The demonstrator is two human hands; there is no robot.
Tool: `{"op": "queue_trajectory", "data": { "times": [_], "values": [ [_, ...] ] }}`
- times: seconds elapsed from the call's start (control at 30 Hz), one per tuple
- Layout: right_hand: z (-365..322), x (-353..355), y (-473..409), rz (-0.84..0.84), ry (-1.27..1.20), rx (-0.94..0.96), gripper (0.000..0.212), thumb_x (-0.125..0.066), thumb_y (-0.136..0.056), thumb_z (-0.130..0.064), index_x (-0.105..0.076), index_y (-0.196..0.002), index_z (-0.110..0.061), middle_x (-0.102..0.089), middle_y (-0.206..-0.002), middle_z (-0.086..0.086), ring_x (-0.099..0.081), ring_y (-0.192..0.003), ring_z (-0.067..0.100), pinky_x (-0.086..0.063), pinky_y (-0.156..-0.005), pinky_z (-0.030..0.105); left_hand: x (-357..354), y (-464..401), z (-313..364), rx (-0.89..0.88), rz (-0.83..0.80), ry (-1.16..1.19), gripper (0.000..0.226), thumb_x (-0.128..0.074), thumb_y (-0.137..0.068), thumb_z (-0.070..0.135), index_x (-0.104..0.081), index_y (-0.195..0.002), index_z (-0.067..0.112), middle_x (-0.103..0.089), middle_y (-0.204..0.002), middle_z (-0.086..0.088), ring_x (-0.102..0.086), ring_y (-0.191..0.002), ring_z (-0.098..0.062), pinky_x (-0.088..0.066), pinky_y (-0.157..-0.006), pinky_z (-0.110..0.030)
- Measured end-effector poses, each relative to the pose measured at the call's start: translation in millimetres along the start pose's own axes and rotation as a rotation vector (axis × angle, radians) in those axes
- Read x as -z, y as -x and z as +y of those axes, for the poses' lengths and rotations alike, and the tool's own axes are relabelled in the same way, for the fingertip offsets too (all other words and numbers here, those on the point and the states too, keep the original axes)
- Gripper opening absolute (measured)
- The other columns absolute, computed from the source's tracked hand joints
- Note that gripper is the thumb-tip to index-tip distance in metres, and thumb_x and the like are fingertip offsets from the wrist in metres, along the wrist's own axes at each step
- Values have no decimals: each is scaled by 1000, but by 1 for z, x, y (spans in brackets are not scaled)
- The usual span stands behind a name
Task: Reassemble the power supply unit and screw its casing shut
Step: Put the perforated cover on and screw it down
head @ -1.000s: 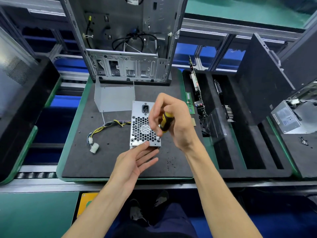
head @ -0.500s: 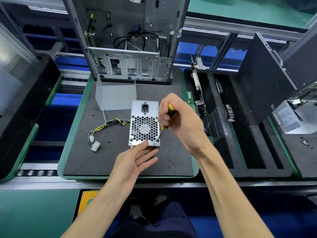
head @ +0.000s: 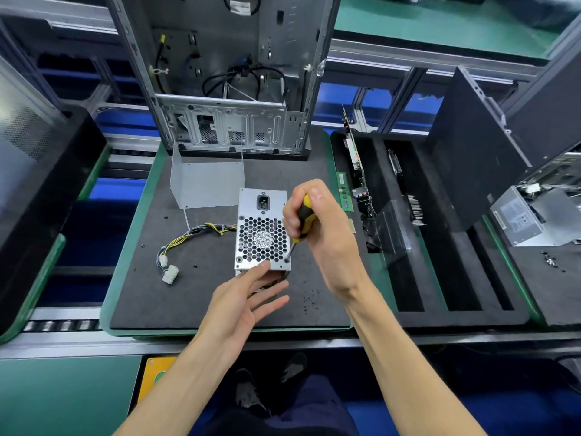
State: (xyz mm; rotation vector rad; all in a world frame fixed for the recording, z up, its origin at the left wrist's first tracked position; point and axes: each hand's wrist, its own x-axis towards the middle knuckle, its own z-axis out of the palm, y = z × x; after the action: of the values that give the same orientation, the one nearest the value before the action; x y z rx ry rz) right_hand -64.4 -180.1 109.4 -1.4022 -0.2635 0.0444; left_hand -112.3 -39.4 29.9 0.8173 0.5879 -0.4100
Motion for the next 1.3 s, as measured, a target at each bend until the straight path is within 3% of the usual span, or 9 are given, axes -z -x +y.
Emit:
{"op": "queue_trajectory", "data": {
  "times": [0.13, 0.3, 0.4, 0.6, 0.7, 0.83, 1.0, 1.1, 1.3],
  "values": [
    [-5, 8, -6, 173, -205, 58, 22, -39, -101, -23, -44, -82, -14, -39, -65, -4, -32, -59, 15, -29, -61, 32, 1, 0, 9, 82, -16, -203, 60, -89, -66, 37, -66, -108, 1, -76, -90, -17, -74, -74, -27, -59, -59, -35],
    [-15, 44, -23, 368, -559, 54, 14, -43, -92, -6, -43, -83, -16, -32, -66, -2, -28, -58, 15, -32, -56, 25, -4, 19, 39, 172, -493, -786, 35, -74, -87, 49, -62, -74, 18, -59, -68, -11, -52, -52, -19, -48, -49, -30],
    [-8, 70, -30, 508, -728, 10, 20, -37, -94, 1, -41, -84, -16, -32, -65, -4, -29, -57, 14, -33, -55, 25, -36, 25, 65, 55, -593, -942, 32, -67, -92, 46, -66, -74, 19, -62, -64, -10, -51, -46, -16, -46, -45, -24],
    [16, 112, -40, 659, -985, -62, 29, -32, -93, -2, -33, -70, -19, -28, -66, -3, -30, -53, 15, -35, -49, 25, -112, -25, 108, -353, -490, -1259, 25, -66, -96, 33, -67, -75, 18, -68, -61, 1, -58, -52, -13, -45, -48, -21],
    [28, 130, -49, 709, -1079, -88, 30, -32, -91, -1, -30, -67, -20, -27, -64, -3, -30, -49, 16, -35, -44, 27, -143, -77, 117, -438, -419, -1435, 18, -69, -94, 26, -67, -78, 17, -72, -63, 2, -64, -53, -9, -50, -53, -20],
    [41, 150, -61, 761, -1228, -140, 31, -35, -92, -4, -32, -65, -19, -28, -63, -3, -30, -48, 16, -35, -42, 27, -167, -158, 107, -361, -335, -1721, 12, -69, -87, 9, -68, -78, 17, -69, -59, 7, -63, -54, -3, -48, -61, -20],
    [54, 172, -78, 797, -1287, -172, 32, -39, -91, -5, -36, -62, -17, -29, -63, -3, -29, -50, 16, -36, -44, 27, -175, -230, 92, -213, -273, -2019, 14, -67, -86, 3, -70, -83, 16, -68, -74, 5, -69, -79, -21, -53, -71, -27],
    [62, 184, -86, 818, -1324, -173, 30, -40, -90, -4, -37, -63, -17, -30, -63, -2, -31, -49, 16, -37, -45, 27, -174, -253, 87, -142, -259, -2072, 11, -69, -83, 3, -75, -90, 9, -75, -86, -8, -72, -77, -26, -56, -66, -28],
    [75, 204, -100, 860, -1322, -199, 23, -46, -81, -3, -37, -65, -17, -31, -64, -3, -30, -52, 15, -36, -48, 26, -173, -274, 72, -79, -317, -2118, 9, -78, -80, 10, -73, -88, 9, -75, -85, -6, -72, -86, -27, -60, -82, -38]
  ]
}}
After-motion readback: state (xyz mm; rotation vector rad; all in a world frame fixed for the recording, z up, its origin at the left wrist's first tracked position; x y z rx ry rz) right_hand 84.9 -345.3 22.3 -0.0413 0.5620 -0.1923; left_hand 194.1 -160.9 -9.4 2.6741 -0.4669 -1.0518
